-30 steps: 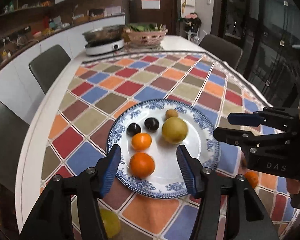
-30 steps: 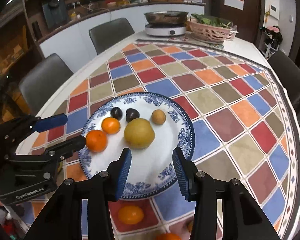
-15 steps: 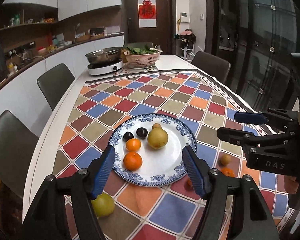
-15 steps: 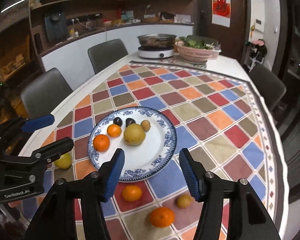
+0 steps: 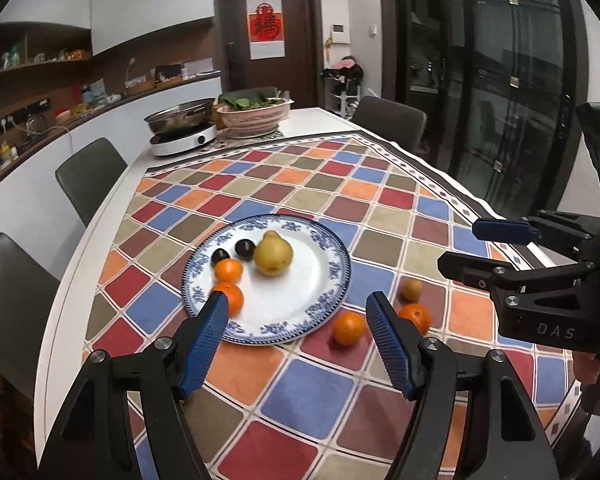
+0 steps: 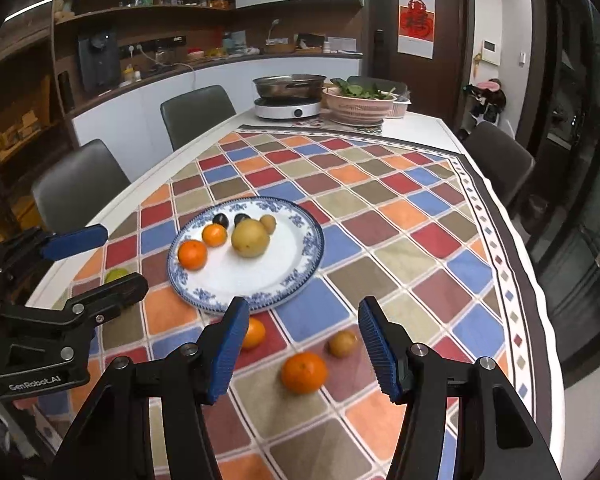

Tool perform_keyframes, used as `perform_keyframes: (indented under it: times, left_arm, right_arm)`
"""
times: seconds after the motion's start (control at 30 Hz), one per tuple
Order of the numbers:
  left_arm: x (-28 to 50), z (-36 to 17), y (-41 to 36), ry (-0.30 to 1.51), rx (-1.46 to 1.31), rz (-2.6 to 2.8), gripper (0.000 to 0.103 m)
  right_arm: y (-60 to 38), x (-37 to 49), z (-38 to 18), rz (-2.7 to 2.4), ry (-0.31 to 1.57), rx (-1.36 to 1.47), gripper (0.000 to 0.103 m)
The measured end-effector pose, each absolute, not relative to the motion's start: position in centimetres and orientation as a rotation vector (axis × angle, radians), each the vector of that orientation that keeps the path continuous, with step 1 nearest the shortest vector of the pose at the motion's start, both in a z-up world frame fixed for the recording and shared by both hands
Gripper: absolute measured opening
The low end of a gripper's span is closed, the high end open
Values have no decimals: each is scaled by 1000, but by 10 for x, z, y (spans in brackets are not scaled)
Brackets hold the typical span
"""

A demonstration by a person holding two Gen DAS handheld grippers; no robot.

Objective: Organize fruits
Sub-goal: 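Lift both tools away and move them toward two more tangerines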

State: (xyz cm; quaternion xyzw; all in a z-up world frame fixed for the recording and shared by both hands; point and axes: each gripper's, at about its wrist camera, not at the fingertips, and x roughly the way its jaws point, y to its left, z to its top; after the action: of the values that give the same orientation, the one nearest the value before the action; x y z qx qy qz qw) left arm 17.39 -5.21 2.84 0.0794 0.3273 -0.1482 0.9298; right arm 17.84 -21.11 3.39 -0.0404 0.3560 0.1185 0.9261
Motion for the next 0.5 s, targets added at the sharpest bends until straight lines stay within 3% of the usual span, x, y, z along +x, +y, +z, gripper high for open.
perform_keyframes:
  times: [0.5]
  left_arm:
    - [165,-4,-74,659,219,-354,70]
  right_arm:
    - [-226,152,-4,229,769,-93,58]
